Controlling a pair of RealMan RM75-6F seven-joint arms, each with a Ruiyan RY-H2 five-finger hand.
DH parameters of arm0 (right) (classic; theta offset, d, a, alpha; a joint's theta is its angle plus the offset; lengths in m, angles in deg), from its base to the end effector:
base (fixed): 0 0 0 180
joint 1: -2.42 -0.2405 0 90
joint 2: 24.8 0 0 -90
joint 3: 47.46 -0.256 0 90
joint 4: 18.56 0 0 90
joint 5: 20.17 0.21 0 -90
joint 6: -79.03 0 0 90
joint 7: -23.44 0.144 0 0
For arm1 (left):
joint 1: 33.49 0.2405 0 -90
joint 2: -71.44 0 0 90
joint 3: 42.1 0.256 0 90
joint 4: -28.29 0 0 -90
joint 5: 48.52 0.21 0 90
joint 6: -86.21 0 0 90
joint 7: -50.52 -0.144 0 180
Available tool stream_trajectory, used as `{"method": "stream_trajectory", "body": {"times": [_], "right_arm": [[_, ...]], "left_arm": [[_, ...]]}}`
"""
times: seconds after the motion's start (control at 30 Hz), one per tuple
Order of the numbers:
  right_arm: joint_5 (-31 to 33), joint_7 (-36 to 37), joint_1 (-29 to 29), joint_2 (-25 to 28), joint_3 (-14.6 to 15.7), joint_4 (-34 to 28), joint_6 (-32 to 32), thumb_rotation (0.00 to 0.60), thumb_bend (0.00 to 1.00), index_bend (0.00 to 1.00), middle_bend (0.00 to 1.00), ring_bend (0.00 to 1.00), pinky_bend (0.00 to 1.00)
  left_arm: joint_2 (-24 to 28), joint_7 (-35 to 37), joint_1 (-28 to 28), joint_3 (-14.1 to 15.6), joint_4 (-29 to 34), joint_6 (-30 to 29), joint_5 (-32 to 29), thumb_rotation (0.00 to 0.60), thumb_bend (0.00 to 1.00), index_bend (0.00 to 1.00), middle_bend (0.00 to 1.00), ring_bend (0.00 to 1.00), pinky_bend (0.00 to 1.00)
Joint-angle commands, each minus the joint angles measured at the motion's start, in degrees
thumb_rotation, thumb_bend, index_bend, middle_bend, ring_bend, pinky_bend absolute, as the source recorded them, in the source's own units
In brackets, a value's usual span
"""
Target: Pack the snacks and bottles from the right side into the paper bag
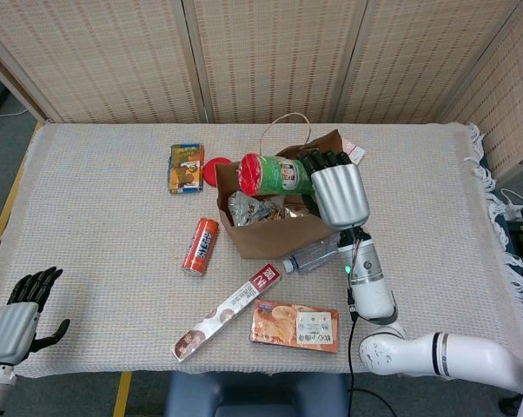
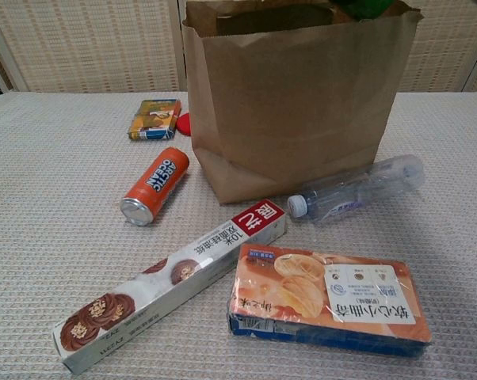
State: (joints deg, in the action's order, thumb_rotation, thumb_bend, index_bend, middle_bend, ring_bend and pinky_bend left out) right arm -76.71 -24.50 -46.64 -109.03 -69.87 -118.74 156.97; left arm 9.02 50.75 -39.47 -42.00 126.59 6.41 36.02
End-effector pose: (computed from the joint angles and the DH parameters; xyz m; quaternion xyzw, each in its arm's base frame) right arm -0.0473 -0.3657 0.0842 0.6413 -0.2181 0.4582 0.5755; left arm -0.3011 0.1730 0.1410 -0.6046 -0.4509 -0.3683 0.5436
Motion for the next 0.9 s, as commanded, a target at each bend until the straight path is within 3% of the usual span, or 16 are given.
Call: {"method": "stream_trajectory", "body": {"times": [0.03, 0.1, 0.17, 0.23, 0.43, 0.63, 0.9], "right_arm": [[2.55, -0.92, -1.0, -2.29, 1.7, 1.37, -1.5, 0.6, 0.45, 0.41, 0.56, 0.5, 0.64], [3.76, -1.55, -1.04, -2.48, 1.81, 0.8, -1.64, 0.6, 0.35, 0.25, 0.45, 0.36, 0.54], [5.44, -2.58, -1.15, -2.17, 1.4, -0.65, -1.48, 0.6, 0.24, 0.06, 0.28, 0.18, 0.39], [5.77, -2.49, -1.11, -1.65, 0.5, -1.99, -0.55, 0.6, 0.19, 0.0, 0.18, 0.1, 0.3], [4.94, 0.31, 0.41, 1.52, -1.72, -6.16, 2.03, 0.6, 0.17, 0.0, 0.12, 0.07, 0.26], [5.53, 2.38, 3.14, 6.01, -1.68, -10.11, 2.89, 0.6, 0.15, 0.0, 0.12, 0.07, 0.25], [-3.46, 18.3, 12.82, 18.12, 1.24, -19.1, 2.02, 0.6, 0.15, 0.0, 0.12, 0.07, 0.25]], "left_arm": [[0.04, 0.1, -0.02, 0.07, -0.08, 0.01, 0.18, 0.6, 0.34, 0.0, 0.0, 0.0, 0.02], [0.06, 0.16, -0.03, 0.11, -0.09, 0.03, 0.26, 0.6, 0.34, 0.0, 0.0, 0.0, 0.02], [0.07, 0.16, -0.02, 0.13, -0.08, -0.02, 0.32, 0.6, 0.34, 0.0, 0.0, 0.0, 0.02], [0.08, 0.13, 0.02, 0.12, -0.04, -0.15, 0.39, 0.6, 0.34, 0.0, 0.0, 0.0, 0.02], [-0.02, -0.17, 0.09, 0.12, -0.03, -0.32, 0.4, 0.6, 0.34, 0.0, 0.0, 0.0, 0.02], [-0.14, -0.65, 0.14, 0.06, 0.05, -0.5, 0.34, 0.6, 0.34, 0.0, 0.0, 0.0, 0.02], [-0.18, -1.11, 0.28, -0.02, 0.13, -0.56, -0.16, 0.6, 0.34, 0.0, 0.0, 0.0, 0.02]]}}
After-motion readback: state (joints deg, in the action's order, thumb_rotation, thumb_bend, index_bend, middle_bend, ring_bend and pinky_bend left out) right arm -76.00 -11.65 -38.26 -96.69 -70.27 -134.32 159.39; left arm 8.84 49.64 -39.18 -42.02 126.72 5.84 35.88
